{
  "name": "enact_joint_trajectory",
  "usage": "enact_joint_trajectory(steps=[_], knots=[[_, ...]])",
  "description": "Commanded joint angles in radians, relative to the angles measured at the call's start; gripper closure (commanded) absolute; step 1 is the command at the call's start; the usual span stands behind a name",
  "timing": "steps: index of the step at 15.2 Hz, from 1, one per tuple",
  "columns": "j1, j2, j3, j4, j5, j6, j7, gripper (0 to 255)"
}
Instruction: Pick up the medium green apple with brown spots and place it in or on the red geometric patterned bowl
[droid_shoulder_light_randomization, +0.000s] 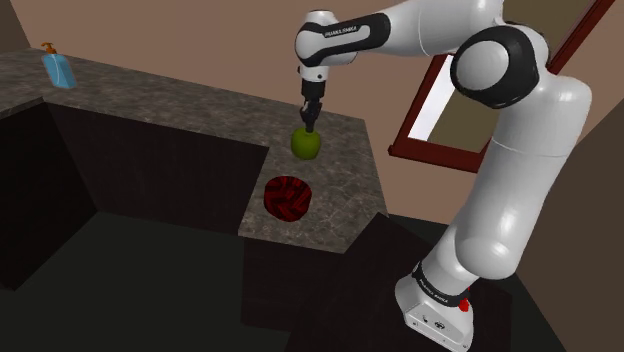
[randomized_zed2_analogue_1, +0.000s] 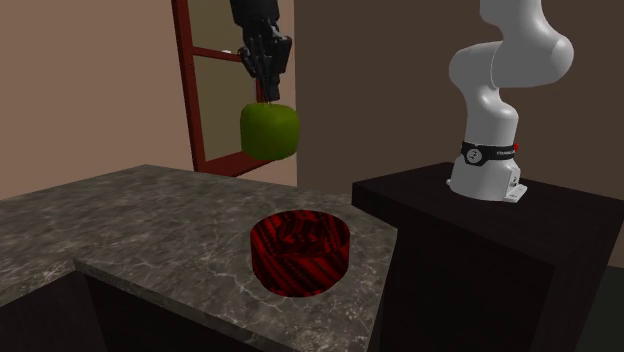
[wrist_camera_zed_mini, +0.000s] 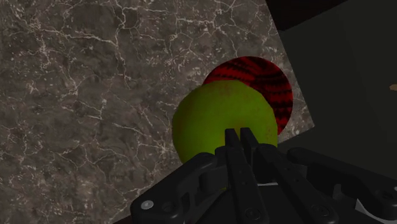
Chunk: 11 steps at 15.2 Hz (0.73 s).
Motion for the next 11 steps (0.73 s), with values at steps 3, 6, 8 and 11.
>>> enact_joint_trajectory(steps=[3, 6, 8, 11], knots=[[0.055, -0.083, 0.031, -0.072, -0.012, -0.008, 0.089, 255], [0.078, -0.113, 0.048, -0.107, -0.013, -0.002, 0.129, 255], [0.078, -0.106, 0.048, -0.126, -0.012, 0.023, 0.127, 255], [0.077, -0.094, 0.048, -0.151, -0.009, 0.061, 0.125, 255]])
